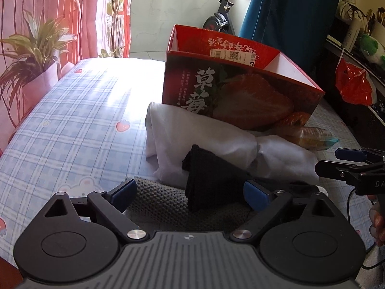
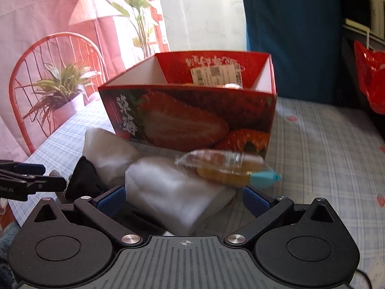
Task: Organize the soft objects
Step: 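Move the left tool down to the black glove beside the box, then close the left tool on the black glove's cuff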
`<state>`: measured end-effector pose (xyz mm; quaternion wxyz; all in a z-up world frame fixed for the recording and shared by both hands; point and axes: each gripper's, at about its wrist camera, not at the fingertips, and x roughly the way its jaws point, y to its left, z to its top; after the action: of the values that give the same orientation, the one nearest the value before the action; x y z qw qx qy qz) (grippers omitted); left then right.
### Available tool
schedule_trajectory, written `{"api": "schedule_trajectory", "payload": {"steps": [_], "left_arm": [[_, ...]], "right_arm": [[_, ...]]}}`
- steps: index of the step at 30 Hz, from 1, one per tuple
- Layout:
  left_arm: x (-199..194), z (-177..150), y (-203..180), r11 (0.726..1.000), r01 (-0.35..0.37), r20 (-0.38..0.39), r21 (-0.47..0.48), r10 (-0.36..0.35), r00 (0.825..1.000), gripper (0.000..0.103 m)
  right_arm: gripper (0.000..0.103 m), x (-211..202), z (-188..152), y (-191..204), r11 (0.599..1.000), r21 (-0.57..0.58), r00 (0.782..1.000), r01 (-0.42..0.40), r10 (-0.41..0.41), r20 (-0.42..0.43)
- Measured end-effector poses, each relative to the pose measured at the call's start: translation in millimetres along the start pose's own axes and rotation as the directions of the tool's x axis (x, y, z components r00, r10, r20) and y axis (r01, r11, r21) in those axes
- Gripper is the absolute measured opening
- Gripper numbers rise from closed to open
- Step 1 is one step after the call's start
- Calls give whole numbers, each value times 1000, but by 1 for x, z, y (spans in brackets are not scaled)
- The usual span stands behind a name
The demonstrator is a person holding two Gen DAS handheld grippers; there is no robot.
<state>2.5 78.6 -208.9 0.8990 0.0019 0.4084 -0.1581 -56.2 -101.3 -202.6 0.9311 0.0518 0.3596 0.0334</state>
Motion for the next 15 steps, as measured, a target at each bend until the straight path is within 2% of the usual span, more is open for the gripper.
{"api": "schedule_trajectory", "payload": {"steps": [2,8,10,15], "left_arm": [[1,-6,0,1000,8,-13,-1,-8,1000,94],[4,-6,-2,1000,23,-11,5,-23,1000,90],[4,-1,-2,1000,21,0,13,-21,1000,89],[18,7,0,999,33,-15,25,-33,999,83]], "right_arm": [[102,0,-6,-1,1000,13,1000,-1,1,-16],[90,3,-16,1,1000,15,999,-6,7,-51],[80,4,-16,1,1000,16,999,-8,9,-54],[73,3,-15,7,1000,-8,997,-21,20,-69]]}}
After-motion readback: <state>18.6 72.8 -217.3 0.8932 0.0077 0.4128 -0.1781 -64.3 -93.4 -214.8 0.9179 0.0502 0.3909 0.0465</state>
